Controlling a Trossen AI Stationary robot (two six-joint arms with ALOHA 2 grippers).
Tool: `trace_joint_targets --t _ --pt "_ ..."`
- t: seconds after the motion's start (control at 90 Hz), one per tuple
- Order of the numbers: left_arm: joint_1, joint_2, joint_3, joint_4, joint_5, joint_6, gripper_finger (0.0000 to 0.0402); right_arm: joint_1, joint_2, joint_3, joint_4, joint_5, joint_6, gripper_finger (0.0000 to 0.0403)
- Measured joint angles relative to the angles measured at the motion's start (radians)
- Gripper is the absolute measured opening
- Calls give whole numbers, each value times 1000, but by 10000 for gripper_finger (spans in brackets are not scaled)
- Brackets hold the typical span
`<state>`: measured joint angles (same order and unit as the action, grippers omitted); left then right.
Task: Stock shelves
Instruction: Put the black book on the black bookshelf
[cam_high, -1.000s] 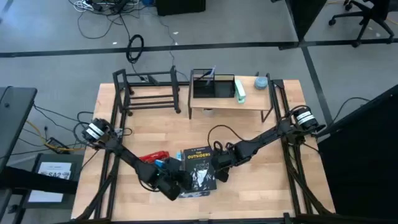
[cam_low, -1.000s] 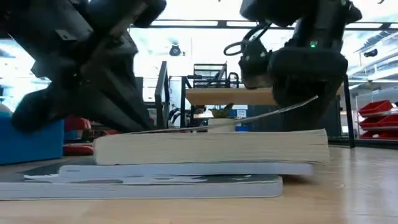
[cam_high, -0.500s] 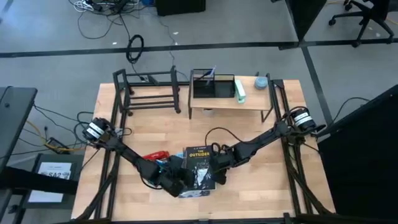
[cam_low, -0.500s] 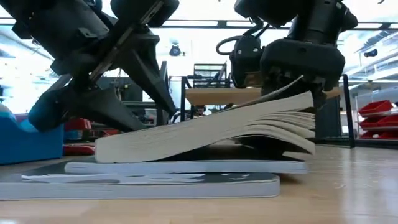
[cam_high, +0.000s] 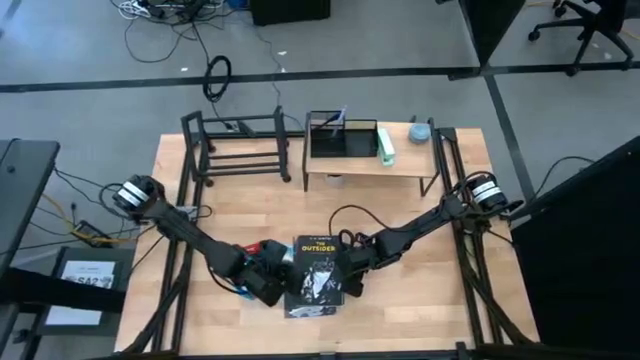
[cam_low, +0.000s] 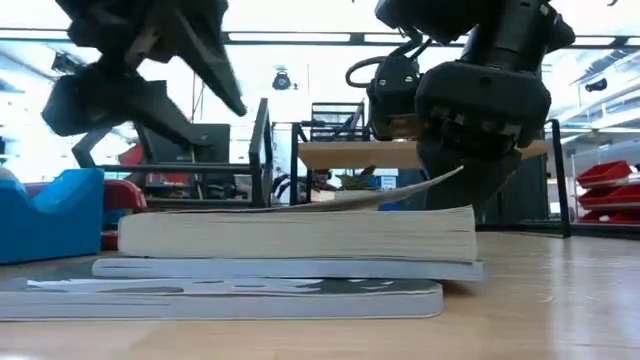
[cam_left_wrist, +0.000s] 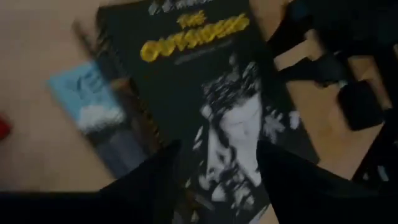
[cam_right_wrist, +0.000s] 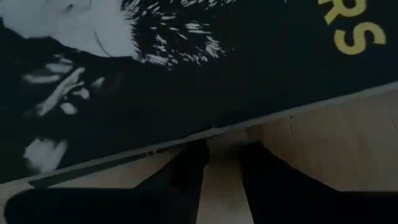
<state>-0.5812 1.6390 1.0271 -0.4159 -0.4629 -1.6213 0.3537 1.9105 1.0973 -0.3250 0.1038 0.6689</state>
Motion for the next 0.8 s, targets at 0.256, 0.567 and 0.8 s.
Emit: trace_joint_targets --t 0.256,0.567,0.8 --pt "20 131 5 82 56 -13 186 0 0 0 2 0 0 81" --pt "74 184 2 263 99 52 186 -13 1 -2 10 -1 -18 79" --pt "97 157 2 249 130 122 186 -11 2 -2 11 16 -25 79"
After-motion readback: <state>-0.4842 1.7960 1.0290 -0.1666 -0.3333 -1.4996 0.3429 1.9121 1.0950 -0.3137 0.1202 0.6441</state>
